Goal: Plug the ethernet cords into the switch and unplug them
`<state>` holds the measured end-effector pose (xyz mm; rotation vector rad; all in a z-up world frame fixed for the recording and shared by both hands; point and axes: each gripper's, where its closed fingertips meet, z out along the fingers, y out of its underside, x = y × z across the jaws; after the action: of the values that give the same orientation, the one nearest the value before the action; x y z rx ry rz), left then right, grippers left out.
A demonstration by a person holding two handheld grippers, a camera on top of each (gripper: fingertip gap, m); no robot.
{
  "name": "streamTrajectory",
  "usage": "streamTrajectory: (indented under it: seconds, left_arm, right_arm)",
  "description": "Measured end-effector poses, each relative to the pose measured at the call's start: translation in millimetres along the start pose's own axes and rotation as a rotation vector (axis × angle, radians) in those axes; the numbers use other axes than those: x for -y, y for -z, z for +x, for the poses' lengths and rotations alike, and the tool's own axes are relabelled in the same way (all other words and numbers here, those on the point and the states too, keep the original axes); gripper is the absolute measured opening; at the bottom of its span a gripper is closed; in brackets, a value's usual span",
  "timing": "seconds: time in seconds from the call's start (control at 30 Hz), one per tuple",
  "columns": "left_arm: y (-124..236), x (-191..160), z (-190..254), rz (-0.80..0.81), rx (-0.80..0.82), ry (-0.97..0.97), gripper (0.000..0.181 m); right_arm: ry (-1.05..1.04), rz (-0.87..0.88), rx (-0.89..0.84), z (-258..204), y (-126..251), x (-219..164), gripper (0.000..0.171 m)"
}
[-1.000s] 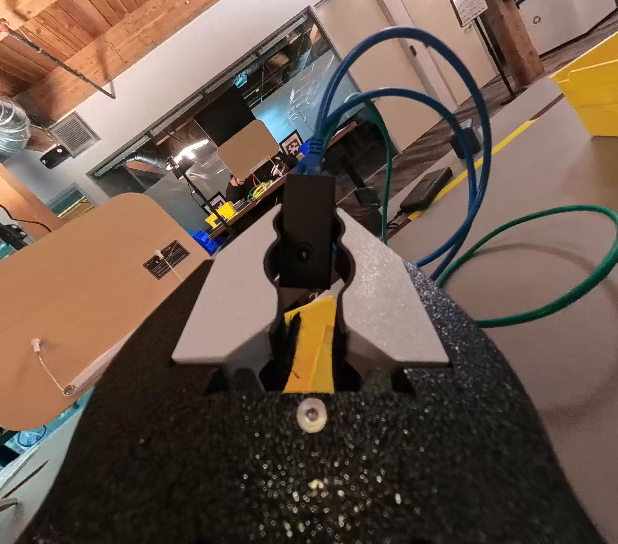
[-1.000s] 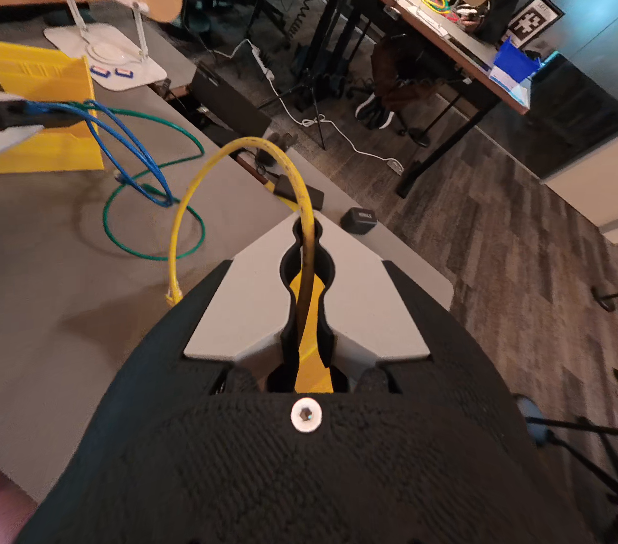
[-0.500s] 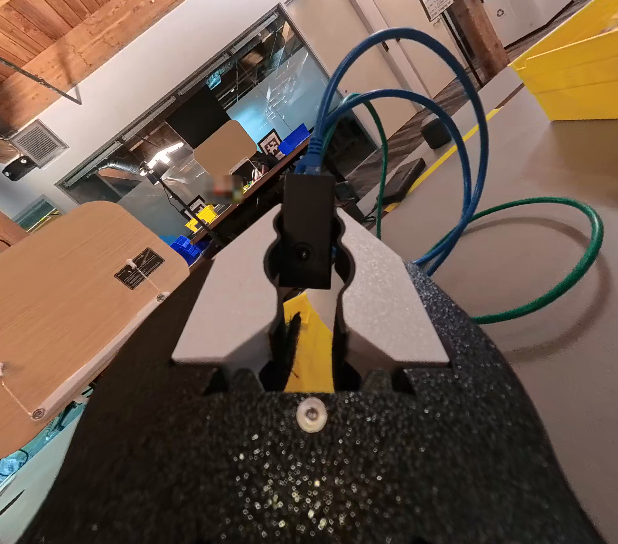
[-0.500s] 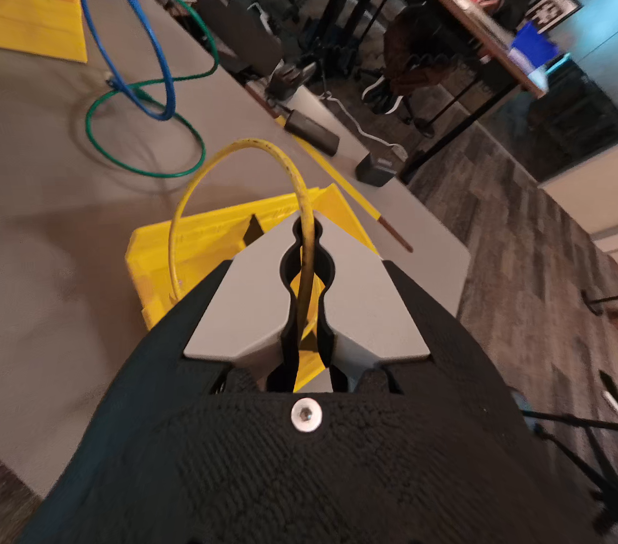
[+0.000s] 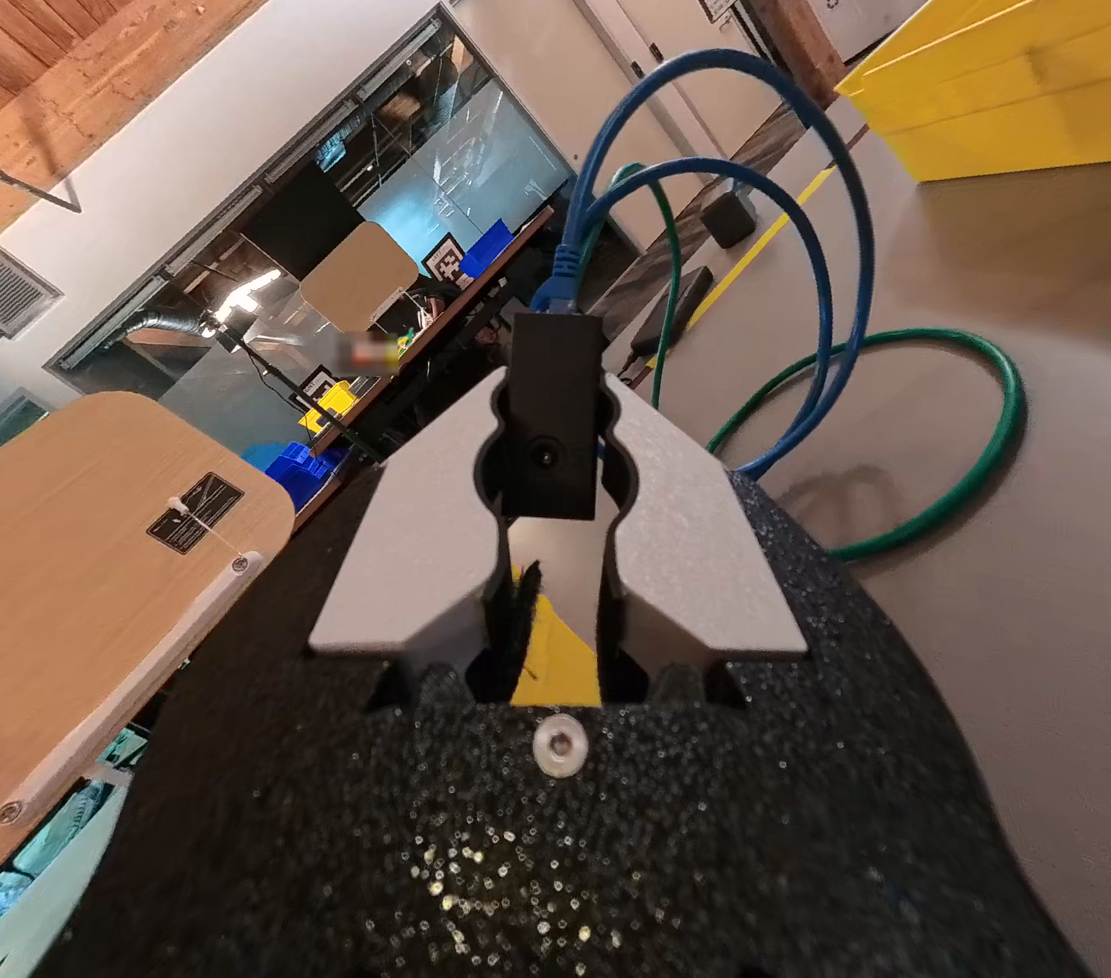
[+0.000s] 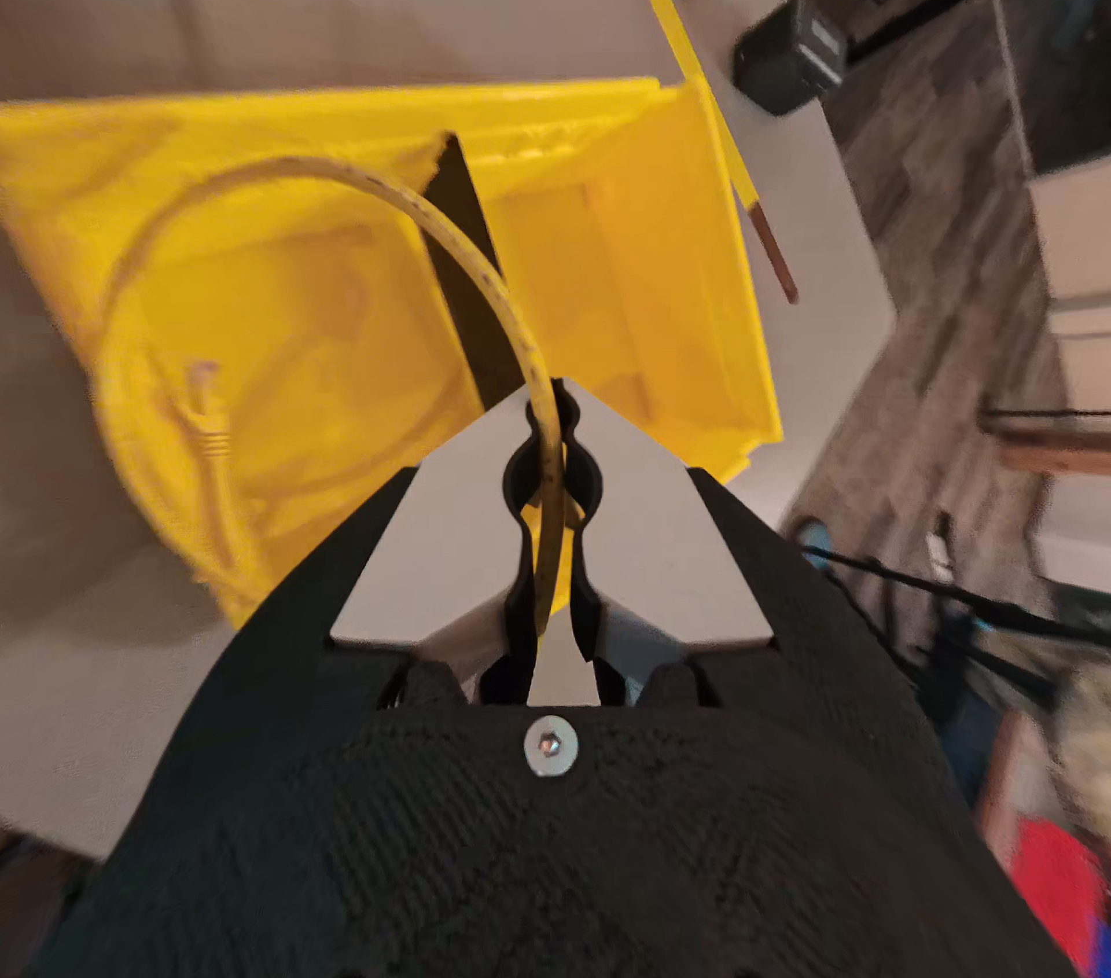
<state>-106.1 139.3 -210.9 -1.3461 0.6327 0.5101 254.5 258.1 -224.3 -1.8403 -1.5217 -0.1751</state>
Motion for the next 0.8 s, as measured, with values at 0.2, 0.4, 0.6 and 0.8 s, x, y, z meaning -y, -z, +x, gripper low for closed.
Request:
streamTrajectory:
  seconds: [0.2,0.4,0.6,0.8]
  left_arm:
    - [-0.9,-5.1,13.5,-0.010,-0.038,-0.022,0.023]
    - [0.0,-8.0,17.4,-0.014,-0.057,-0.011,0.022]
    - [-1.0,-7.7,19.5,-0.012,-0.069,-0.014,0.022]
    - [-0.3,-9.2,21.1,-0.014,-0.081,-0.013,0.023]
  right_arm:
    - [0.096,-0.098,-0.048,2.0,-39.3,-0.5,0.000]
    - [-0.298,-0.219,0.222,-1.2,-31.4,-21.0,0.047]
    - [-0.235,-0.480,0.177,4.0,-38.2,-73.2,0.037]
    - [-0.107,-0.515,0.112,7.3,-48.8,-85.8,0.008]
